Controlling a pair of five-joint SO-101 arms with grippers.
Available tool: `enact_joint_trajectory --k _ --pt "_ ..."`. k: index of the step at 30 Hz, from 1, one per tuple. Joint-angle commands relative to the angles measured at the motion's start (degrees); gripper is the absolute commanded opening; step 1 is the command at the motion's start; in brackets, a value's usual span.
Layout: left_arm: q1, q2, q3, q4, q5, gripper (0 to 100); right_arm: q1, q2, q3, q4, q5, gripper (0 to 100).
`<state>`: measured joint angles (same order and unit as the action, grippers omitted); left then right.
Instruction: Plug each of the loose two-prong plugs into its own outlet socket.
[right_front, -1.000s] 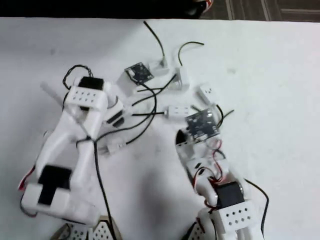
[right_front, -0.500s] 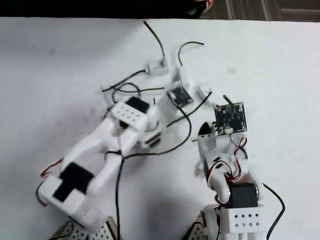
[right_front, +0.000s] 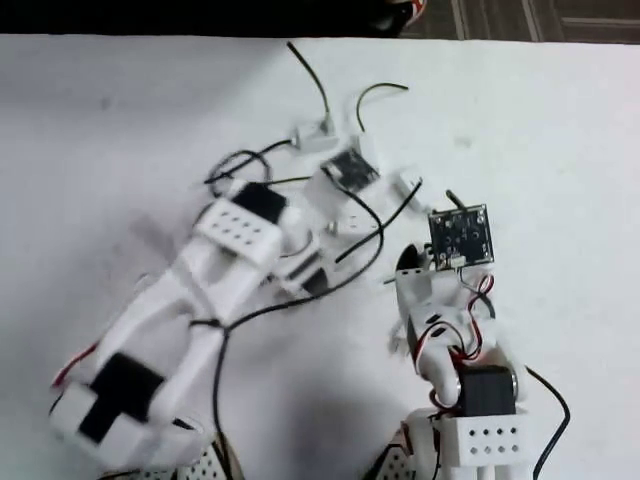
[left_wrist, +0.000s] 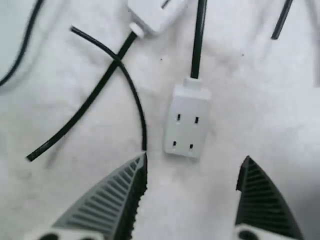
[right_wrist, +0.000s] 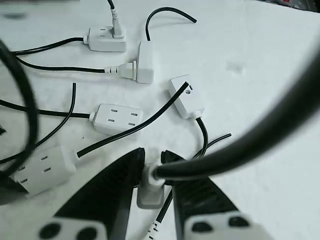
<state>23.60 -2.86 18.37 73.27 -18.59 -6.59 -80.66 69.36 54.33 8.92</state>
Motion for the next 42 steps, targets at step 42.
enact_joint_trajectory --k 42 --pt "-39.87 -40.66 50.99 -26.46 -7.56 3 -34.24 39.34 -2.99 -32.04 -3.52 1.7"
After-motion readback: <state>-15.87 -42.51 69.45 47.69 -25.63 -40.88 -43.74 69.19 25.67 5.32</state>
